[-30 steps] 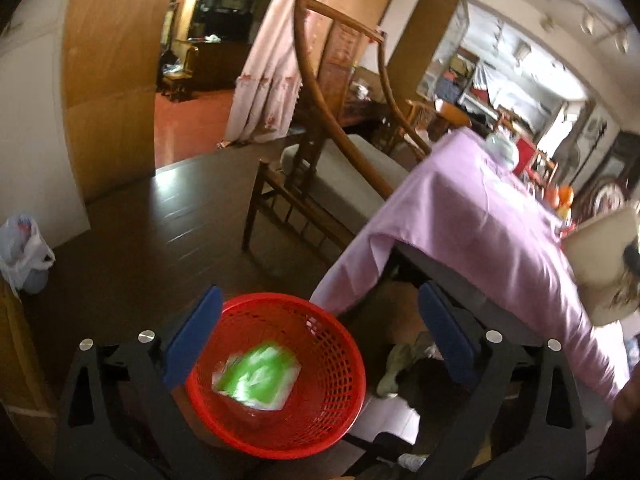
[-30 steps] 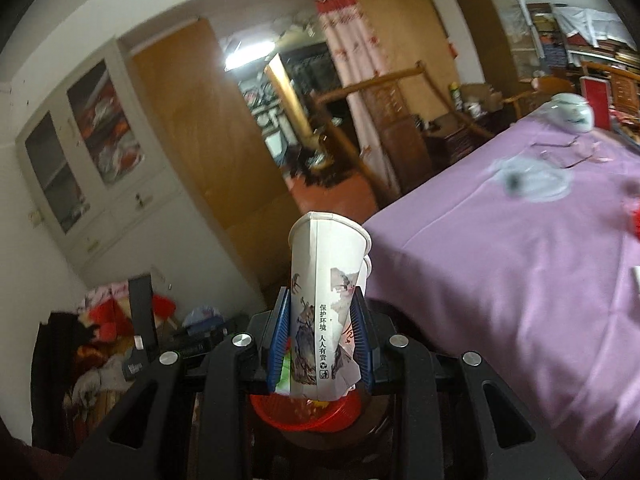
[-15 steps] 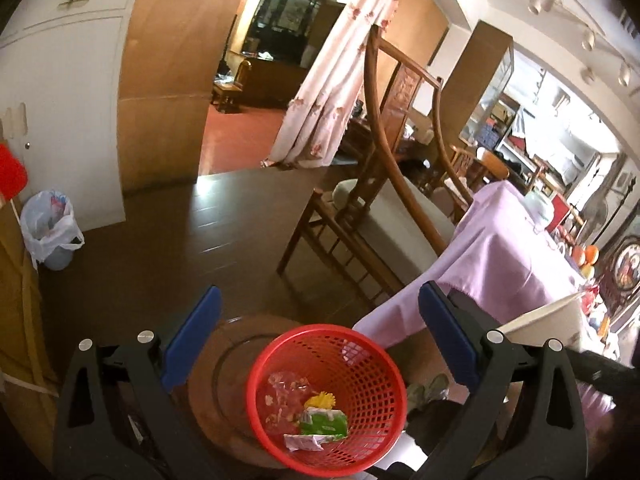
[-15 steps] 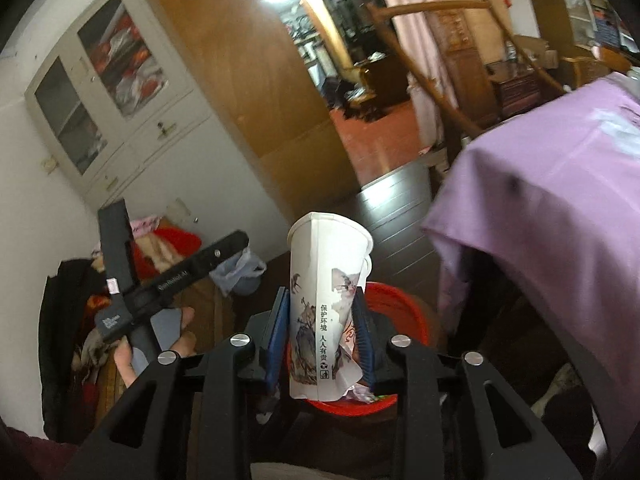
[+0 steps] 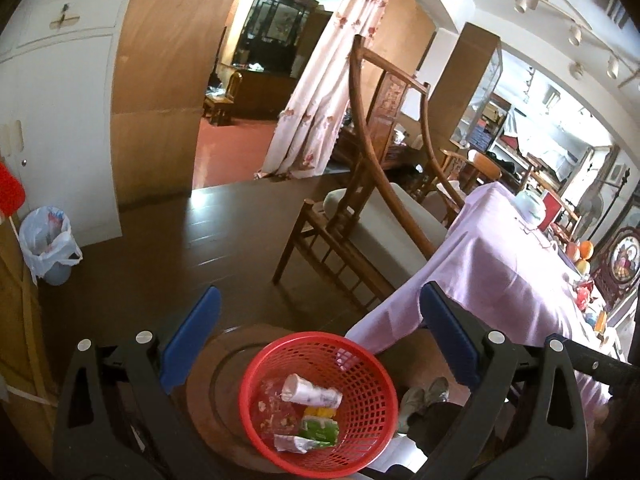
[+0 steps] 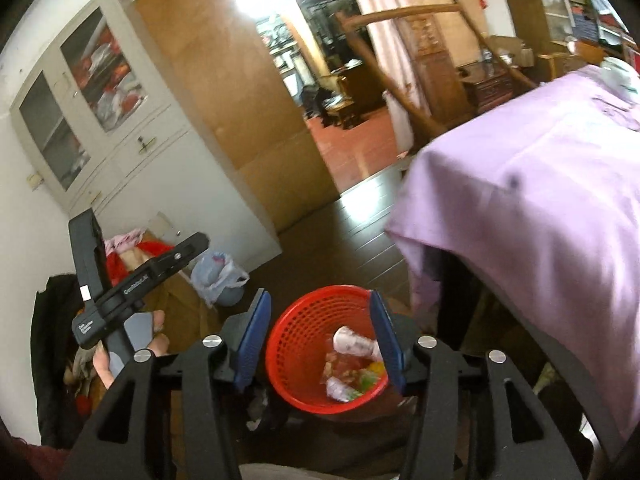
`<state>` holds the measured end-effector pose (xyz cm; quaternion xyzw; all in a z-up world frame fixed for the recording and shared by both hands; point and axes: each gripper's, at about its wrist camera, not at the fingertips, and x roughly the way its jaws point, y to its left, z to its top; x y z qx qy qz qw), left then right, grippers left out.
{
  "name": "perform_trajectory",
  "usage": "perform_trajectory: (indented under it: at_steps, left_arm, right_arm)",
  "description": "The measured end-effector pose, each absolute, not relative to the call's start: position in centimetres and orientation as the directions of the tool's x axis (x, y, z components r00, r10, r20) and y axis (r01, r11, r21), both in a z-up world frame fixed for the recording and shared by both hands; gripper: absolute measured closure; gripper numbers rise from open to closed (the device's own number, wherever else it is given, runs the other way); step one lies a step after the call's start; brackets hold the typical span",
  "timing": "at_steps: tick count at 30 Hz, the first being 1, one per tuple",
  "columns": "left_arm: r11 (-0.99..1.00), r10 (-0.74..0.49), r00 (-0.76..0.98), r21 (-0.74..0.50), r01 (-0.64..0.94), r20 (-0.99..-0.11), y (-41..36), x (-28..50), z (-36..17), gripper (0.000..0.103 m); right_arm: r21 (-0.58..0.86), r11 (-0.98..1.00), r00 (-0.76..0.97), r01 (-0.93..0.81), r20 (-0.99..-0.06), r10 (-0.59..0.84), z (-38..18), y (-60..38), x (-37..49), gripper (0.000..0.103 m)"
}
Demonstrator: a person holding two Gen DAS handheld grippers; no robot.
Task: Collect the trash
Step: 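Return both tools over the table toward the red wrappers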
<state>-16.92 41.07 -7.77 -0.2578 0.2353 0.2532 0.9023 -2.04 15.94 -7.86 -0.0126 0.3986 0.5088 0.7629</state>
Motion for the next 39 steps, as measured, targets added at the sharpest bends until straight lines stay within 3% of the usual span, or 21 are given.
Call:
perform_trajectory:
  at_steps: [12,25,39]
  left_arm:
    - [0.818,0.194,0.812,-0.366,-0.444,-0.551,36.0,-13.1,-6.8,0.007]
    - [0.945,0.012,0.788,-0.251,-0.211,-0.615,22.5,-5.1,-5.9,0.007]
    - [0.985,-0.078,0.712,-0.166,-0.054,-0.698,12.5,8.5,-4.3,0.007]
  right_arm:
    - [0.319,0.607,0.392,-0.728,-0.532,0.75,-5.1,6.3,-0.7,0.035]
    - [0.339,0.781,0.643,-0.524,-0.443,0.624,-4.2,-9.8,2.6,0.022]
    - [0.433,0.876,0.785,-0.21,-0.459,0.416,-7.3,-26.0,11.2,0.019]
